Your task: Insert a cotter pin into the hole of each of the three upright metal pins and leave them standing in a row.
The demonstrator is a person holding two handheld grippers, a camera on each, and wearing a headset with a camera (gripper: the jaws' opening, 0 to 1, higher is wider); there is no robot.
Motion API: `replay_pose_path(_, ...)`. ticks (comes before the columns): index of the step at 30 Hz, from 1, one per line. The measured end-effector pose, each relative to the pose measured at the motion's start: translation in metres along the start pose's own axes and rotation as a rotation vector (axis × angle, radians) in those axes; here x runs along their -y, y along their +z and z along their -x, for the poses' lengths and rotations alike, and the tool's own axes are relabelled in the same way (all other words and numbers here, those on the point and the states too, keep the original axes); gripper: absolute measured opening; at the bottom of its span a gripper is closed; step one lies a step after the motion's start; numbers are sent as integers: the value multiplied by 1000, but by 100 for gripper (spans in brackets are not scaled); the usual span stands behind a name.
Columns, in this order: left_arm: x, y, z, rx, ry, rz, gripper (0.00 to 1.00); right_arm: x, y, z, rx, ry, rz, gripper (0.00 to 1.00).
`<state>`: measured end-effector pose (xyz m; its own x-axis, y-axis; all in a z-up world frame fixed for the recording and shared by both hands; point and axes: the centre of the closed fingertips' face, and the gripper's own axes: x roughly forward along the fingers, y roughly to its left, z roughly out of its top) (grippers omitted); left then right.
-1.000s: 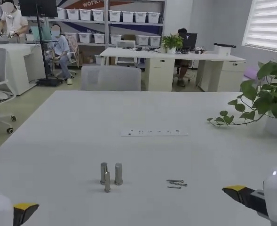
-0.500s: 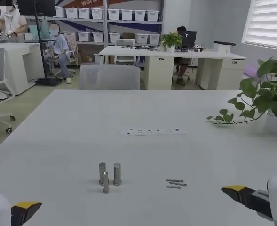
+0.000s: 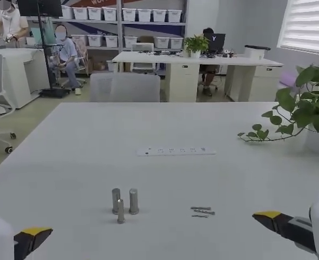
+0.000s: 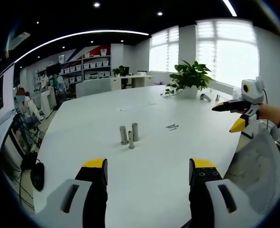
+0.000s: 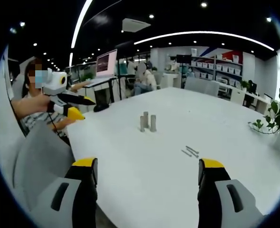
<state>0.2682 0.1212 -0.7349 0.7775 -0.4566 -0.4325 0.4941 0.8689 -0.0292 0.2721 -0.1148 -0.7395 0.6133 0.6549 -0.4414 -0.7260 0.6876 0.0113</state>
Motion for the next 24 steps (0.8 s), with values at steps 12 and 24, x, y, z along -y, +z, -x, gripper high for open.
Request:
replay_pose_path(12, -17, 3, -17, 19, 10, -3, 56, 1, 2, 0, 10, 5, -6, 84)
replay_pose_path(24, -30, 8, -42, 30, 0, -14, 46, 3, 4, -4, 19, 8, -16, 83)
